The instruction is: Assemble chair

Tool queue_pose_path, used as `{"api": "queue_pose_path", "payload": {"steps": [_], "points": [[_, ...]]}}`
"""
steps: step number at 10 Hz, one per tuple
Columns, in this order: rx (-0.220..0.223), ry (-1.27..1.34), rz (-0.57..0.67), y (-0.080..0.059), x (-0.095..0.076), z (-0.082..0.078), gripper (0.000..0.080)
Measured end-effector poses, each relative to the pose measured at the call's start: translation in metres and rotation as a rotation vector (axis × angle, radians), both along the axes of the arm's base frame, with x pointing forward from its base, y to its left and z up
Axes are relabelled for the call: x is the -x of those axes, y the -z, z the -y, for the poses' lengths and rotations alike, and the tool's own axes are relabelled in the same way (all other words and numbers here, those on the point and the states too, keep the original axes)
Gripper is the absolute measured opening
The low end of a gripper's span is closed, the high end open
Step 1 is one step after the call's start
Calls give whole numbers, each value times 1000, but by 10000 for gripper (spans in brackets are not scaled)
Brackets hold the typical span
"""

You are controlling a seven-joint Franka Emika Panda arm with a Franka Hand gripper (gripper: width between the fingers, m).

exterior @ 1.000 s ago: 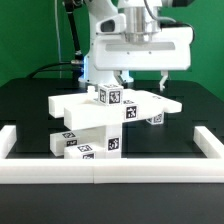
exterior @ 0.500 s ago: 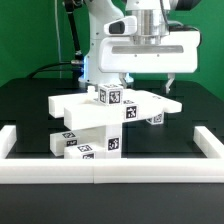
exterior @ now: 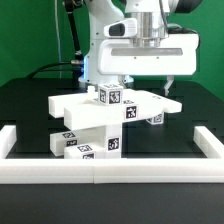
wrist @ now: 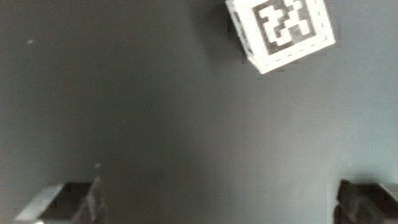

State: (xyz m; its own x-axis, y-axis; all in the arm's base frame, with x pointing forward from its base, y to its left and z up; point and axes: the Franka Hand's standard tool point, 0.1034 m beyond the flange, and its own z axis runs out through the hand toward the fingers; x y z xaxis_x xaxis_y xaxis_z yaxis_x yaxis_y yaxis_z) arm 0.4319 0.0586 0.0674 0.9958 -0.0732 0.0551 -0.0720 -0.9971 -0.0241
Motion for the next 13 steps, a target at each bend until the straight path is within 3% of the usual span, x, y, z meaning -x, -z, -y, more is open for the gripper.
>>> {"api": "queue_pose_path", "payload": {"steps": [6,9,13], "points": [[2,-33,5,2,1,-1,649],[4,-56,-25,11,18,-1,649],[4,-55,-24,11,17,-2,649]]}}
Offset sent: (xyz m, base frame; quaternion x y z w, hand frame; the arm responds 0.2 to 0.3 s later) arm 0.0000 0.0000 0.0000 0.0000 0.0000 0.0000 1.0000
